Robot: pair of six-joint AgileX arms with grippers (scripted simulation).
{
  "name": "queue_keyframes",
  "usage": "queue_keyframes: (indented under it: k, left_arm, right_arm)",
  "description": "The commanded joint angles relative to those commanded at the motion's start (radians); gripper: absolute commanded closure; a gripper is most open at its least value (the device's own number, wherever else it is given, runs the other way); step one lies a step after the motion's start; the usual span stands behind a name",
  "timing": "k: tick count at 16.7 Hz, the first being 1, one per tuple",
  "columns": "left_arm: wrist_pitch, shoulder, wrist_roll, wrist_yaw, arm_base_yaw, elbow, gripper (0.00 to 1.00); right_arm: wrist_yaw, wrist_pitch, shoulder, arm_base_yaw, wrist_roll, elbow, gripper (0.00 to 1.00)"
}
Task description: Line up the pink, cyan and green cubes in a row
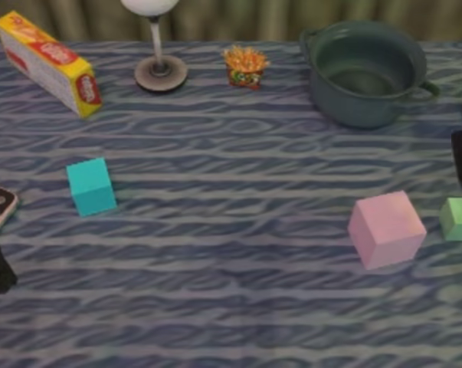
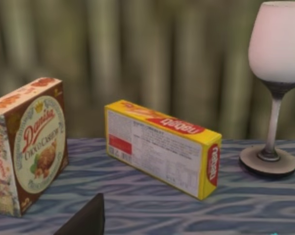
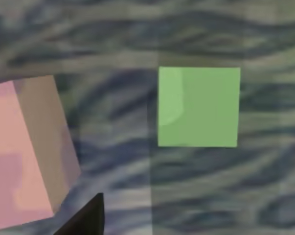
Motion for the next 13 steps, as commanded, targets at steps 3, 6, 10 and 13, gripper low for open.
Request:
queue_keyframes:
  k: [3,6,10,13]
  left_arm:
    - [0.0,0.0,0.0,0.0,0.0,0.0,0.0]
    - [0.0,0.0,0.0,0.0,0.0,0.0,0.0]
    - [0.0,0.0,0.0,0.0,0.0,0.0,0.0]
    - [0.0,0.0,0.0,0.0,0.0,0.0,0.0]
  right_arm:
    - [-0.002,-0.094,0.192,0.007,0.009,0.143,0.0]
    - [-0.005,-0.149,0.308,0.011,0.014,0.234,0.0]
    - [-0.005,-0.163,0.334,0.012,0.015,0.257,0.0]
    - [-0.005,-0.157,0.333,0.007,0.014,0.252,0.0]
